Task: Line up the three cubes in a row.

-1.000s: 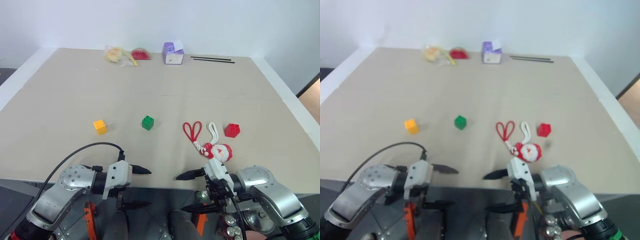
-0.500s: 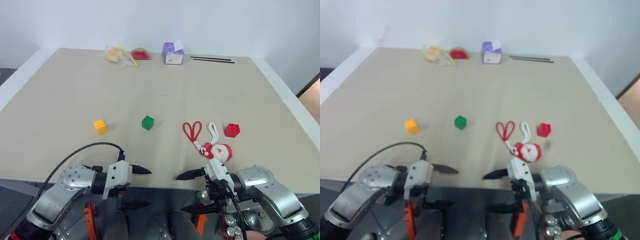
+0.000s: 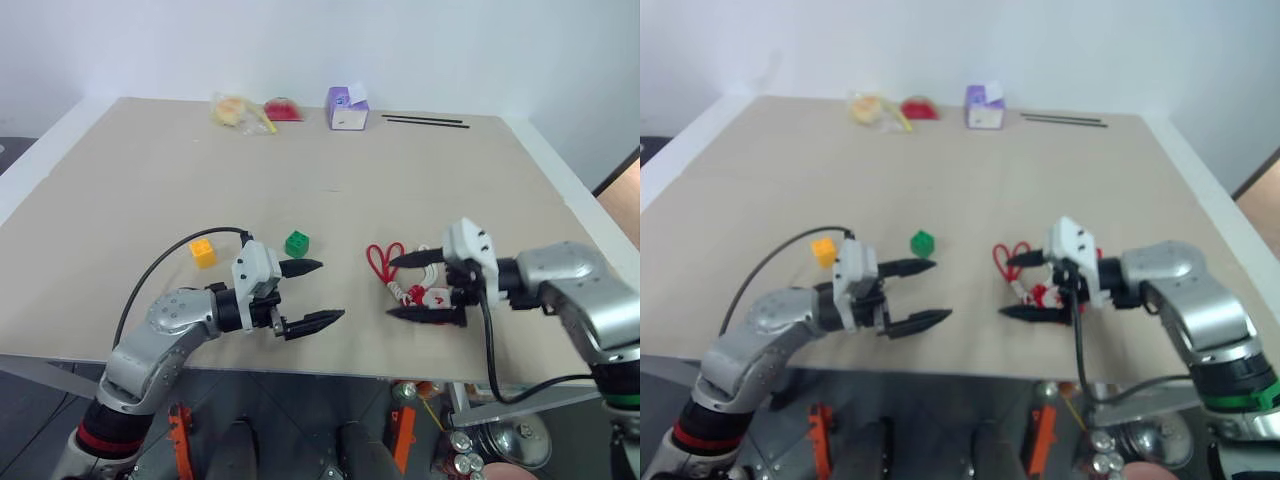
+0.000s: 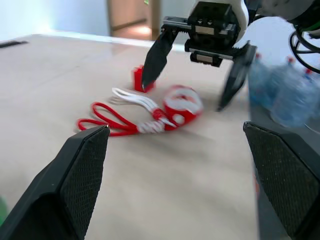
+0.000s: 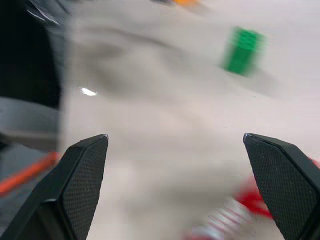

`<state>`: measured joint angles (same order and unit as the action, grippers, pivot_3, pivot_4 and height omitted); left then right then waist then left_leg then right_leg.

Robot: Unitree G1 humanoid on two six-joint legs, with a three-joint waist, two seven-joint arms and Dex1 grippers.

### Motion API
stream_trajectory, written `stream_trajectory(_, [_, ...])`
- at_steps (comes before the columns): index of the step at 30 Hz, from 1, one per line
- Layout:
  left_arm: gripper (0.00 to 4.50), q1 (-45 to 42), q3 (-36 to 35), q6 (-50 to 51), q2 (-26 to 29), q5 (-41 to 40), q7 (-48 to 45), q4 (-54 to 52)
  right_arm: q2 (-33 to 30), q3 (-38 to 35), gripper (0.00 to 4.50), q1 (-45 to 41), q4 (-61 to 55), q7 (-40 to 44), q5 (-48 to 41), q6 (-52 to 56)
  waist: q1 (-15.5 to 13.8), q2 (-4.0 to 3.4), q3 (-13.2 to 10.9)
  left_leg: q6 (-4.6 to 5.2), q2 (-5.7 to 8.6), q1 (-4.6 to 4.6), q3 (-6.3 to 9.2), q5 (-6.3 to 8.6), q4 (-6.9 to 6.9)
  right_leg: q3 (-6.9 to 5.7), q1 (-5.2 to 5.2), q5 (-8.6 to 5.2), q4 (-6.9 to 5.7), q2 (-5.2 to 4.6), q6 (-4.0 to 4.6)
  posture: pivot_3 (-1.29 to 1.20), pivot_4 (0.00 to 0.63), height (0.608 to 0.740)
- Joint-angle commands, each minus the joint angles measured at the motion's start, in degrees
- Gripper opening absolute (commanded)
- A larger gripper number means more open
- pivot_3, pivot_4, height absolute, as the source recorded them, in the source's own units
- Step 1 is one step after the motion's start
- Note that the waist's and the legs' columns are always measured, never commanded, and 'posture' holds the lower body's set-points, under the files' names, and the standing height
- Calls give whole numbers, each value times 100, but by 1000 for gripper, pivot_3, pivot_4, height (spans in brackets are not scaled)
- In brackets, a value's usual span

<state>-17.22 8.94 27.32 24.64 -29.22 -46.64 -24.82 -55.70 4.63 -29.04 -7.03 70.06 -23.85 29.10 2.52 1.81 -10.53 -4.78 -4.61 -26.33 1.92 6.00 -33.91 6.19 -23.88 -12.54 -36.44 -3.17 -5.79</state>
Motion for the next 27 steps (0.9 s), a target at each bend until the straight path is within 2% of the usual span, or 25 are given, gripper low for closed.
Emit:
stream_trajectory(1, [4434, -198, 75, -75, -154, 67, 152, -96, -316, 117, 4500, -227, 416, 103, 506, -93, -12, 0, 0, 1, 0, -2, 0, 3, 2, 0, -1, -1, 0, 0, -3, 0, 150, 740])
stream_trajectory(8, [4434, -441, 120, -54, -317, 62, 178, -45, -672, 602, 4500, -223, 886, 655, 1159, -274, -1, -8, 3, 9, 0, -4, 0, 18, 14, 0, -8, -10, -1, 2, -20, 0, 150, 740])
stream_trajectory(12, [4434, -452, 137, -46, -313, 61, 191, -85, -570, 769, 4500, -195, 1081, 703, 1343, -234, 7, -7, 3, 8, 0, -1, 0, 17, 11, 1, -6, -5, -1, 2, -20, 0, 150, 740])
stream_trajectory(17, [4500, -519, 122, -54, -325, 66, 199, -45, -455, 800, 3016, -267, 1280, 707, 1418, -221, 8, -8, 3, 9, 1, -2, -1, 17, -7, 3, -1, 1, -1, 1, -17, 0, 150, 740])
stream_trajectory(20, [4500, -547, 114, -54, -323, 62, 192, -24, -460, 808, 1788, -265, 1340, 754, 1473, -230, 8, -8, 3, 9, 1, -1, -1, 16, -12, 3, 2, 3, -1, 1, -18, 0, 150, 740])
stream_trajectory(24, [4500, -565, 108, -67, -325, 62, 184, 16, -435, 704, 515, -288, 1335, 804, 1388, -179, 7, -8, 3, 9, 1, -1, -1, 16, -12, 3, 2, 4, -1, 1, -19, 0, 150, 740])
stream_trajectory(26, [4500, -569, 91, -77, -332, 66, 196, 50, -385, 514, 16, -335, 1211, 873, 1101, 18, 7, -8, 3, 9, 1, -1, -1, 16, -11, 3, 2, 4, -1, 1, -19, 0, 150, 740])
stream_trajectory(27, [4500, -574, 79, -83, -336, 69, 208, 66, -360, 409, 16, -366, 1143, 913, 939, 130, 7, -8, 3, 9, 1, -2, -1, 16, -11, 3, 2, 4, -1, 1, -20, 0, 150, 740])
